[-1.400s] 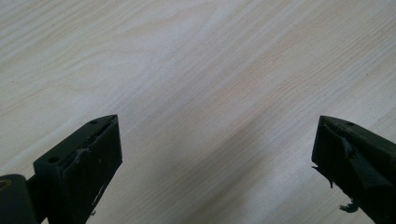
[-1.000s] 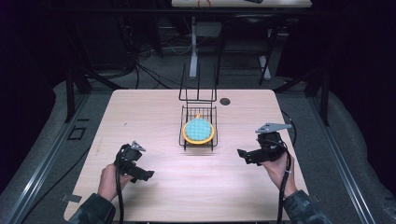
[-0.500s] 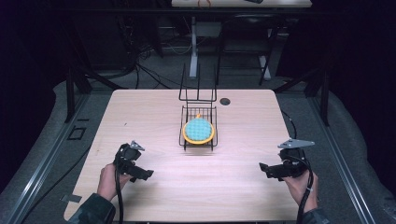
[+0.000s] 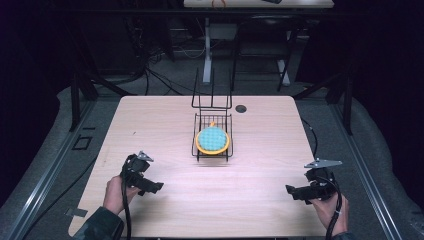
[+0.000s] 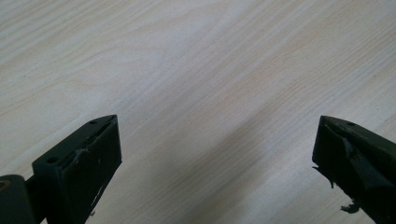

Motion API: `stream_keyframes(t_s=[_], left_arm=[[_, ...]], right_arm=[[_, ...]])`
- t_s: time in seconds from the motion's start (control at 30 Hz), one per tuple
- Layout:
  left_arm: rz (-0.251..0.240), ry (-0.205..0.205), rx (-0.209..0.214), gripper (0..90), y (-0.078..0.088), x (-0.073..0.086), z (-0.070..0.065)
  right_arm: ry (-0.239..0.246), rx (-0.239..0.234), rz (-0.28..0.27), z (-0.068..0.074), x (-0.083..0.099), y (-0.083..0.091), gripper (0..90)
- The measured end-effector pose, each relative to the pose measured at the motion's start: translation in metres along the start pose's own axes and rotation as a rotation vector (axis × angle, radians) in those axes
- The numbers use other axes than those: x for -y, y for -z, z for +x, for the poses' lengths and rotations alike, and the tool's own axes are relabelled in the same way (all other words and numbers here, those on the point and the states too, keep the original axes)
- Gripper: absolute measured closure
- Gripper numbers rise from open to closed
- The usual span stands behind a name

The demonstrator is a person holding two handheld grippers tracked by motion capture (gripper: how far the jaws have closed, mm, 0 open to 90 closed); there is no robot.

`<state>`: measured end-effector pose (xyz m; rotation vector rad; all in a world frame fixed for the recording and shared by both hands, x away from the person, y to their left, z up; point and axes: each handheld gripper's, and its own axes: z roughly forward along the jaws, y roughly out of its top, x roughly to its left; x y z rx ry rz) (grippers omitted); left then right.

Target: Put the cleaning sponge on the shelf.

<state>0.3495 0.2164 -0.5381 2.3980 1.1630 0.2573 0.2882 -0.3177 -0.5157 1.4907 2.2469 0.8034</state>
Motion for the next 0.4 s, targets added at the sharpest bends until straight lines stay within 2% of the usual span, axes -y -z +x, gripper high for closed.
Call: stream_keyframes(t_s=[0.1, 0.27, 0.4], left_arm=[[0.000, -0.003, 0.005, 1.2, 0.000, 0.000, 0.000], [0.006, 0.005, 0.014, 1.2, -0.003, -0.002, 0.001], [0.003, 0.006, 0.011, 1.2, -0.003, -0.002, -0.001]], right_arm=[[0.010, 0.013, 0.010, -0.001, 0.000, -0.003, 0.0], [0.011, -0.003, 0.065, -0.003, 0.002, -0.012, 0.0], [0.017, -0.004, 0.073, -0.003, 0.003, -0.012, 0.0]])
